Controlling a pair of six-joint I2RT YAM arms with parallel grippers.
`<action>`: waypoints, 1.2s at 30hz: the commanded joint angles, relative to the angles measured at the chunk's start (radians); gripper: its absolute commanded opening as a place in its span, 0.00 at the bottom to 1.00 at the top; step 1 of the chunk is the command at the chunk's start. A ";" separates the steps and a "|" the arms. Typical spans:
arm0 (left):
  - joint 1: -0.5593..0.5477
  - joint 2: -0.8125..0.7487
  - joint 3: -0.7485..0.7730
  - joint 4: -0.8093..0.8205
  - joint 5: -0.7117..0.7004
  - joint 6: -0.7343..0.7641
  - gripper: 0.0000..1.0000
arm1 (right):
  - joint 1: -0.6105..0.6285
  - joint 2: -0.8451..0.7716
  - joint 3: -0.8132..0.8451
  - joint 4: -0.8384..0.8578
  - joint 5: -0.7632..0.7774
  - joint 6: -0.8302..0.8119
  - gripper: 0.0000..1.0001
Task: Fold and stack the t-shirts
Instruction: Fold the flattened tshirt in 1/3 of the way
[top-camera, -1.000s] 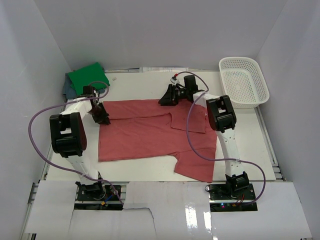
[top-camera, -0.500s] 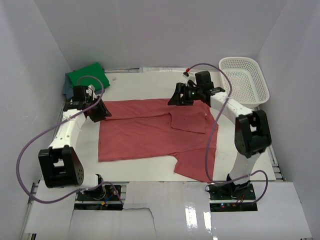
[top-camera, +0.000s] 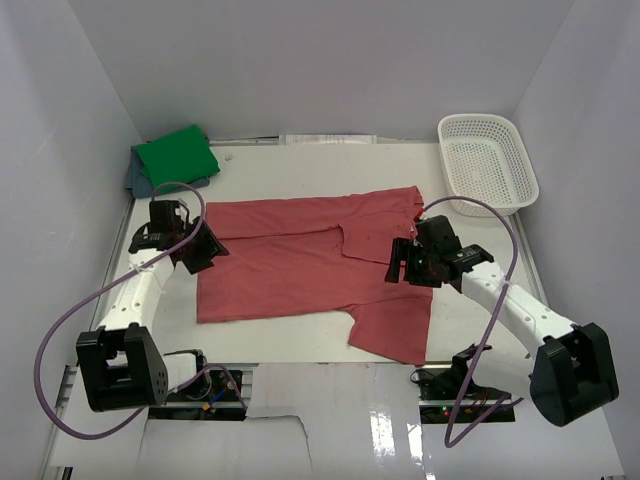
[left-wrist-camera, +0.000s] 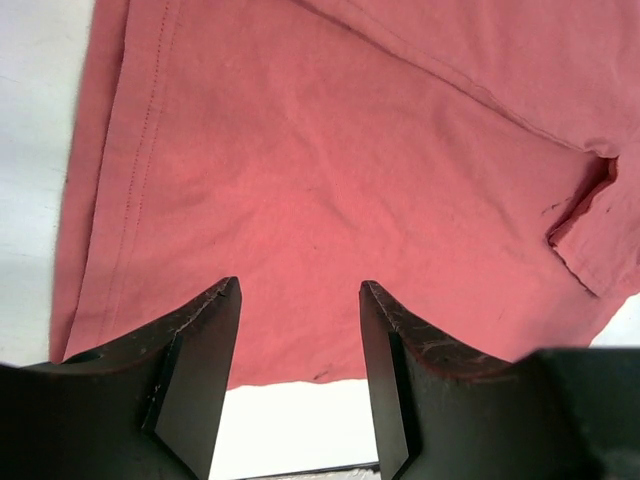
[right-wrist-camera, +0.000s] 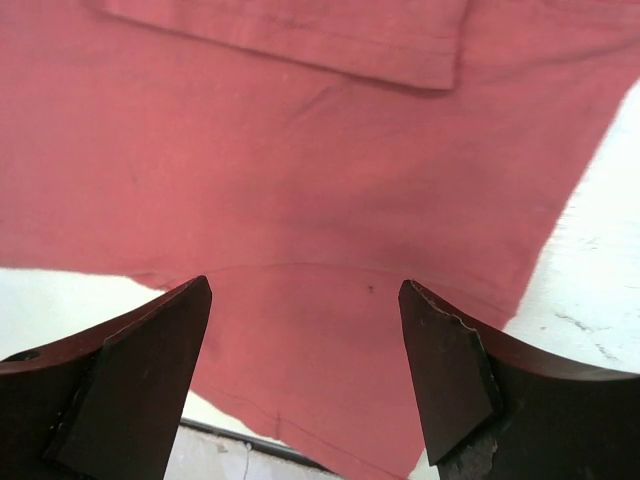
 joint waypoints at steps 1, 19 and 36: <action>0.001 0.044 -0.018 0.069 0.045 -0.016 0.61 | -0.001 -0.003 0.011 -0.019 0.129 0.021 0.82; 0.001 0.277 0.067 0.142 -0.009 -0.005 0.61 | -0.001 0.255 0.206 -0.025 0.232 -0.079 0.82; -0.104 0.670 0.472 0.142 -0.174 0.035 0.61 | -0.001 0.646 0.522 -0.021 0.184 -0.166 0.81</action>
